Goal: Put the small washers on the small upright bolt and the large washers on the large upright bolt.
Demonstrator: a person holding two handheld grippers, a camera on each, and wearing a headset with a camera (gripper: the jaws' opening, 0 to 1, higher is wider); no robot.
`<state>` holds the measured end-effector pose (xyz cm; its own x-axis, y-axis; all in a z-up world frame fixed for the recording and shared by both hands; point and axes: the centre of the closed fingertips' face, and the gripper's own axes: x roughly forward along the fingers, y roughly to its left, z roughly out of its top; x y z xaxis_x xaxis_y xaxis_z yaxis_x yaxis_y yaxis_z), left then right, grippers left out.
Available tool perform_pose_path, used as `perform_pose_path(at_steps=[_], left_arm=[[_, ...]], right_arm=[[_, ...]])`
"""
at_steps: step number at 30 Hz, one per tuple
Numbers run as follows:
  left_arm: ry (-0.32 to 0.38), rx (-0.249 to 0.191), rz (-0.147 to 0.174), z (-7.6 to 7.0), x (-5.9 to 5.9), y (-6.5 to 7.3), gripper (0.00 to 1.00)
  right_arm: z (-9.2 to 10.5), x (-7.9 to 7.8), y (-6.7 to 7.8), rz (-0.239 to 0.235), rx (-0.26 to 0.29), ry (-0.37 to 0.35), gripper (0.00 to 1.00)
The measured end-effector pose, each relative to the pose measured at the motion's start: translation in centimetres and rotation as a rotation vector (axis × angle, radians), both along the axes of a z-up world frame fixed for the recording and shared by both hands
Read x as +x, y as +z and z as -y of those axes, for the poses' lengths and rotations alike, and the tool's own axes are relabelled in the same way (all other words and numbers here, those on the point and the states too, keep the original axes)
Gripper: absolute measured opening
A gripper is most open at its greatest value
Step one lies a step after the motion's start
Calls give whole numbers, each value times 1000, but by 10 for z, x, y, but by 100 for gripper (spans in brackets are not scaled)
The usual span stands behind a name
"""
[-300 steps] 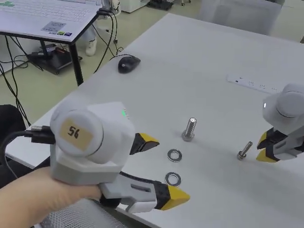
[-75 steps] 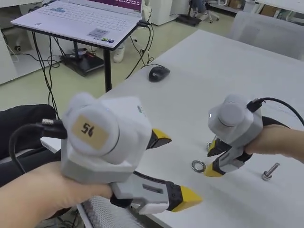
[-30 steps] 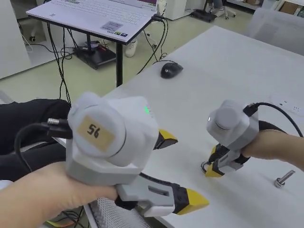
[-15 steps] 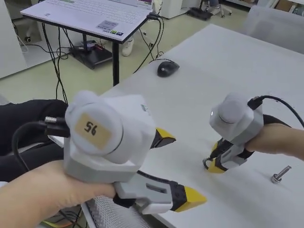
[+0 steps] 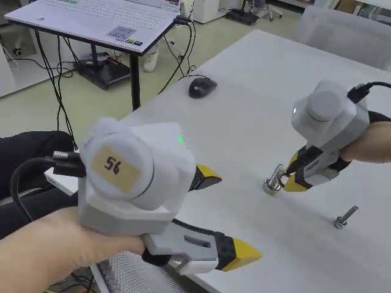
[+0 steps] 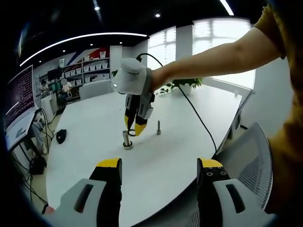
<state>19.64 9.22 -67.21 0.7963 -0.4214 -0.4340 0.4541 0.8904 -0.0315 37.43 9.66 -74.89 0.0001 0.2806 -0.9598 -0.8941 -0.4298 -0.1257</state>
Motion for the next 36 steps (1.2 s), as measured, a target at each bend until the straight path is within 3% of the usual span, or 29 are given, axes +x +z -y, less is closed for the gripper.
perform_pose_path(at_steps=[4,9,20,27,29,36], left_arm=[[0,2,-4,0,0,-1,63],[10,2,-3,-3,1,-1,63],[28,-9,-8,-9,3,-3,63],[28,-13,-14,-9,4,-6,63],[28,-14,-17,-9,4,-6,63],[29,-16,-21,-9,4,-8,63]], right_arm=[[-10,7,8,12,20,-8,22],[-18,12,5,27,8,0,22],[-22,22,-14,20,-36,1,22],[-22,22,-29,0,-57,-12,22],[-26,21,-28,-9,-47,-19,22],[-24,19,-38,-1,-68,-2,22]])
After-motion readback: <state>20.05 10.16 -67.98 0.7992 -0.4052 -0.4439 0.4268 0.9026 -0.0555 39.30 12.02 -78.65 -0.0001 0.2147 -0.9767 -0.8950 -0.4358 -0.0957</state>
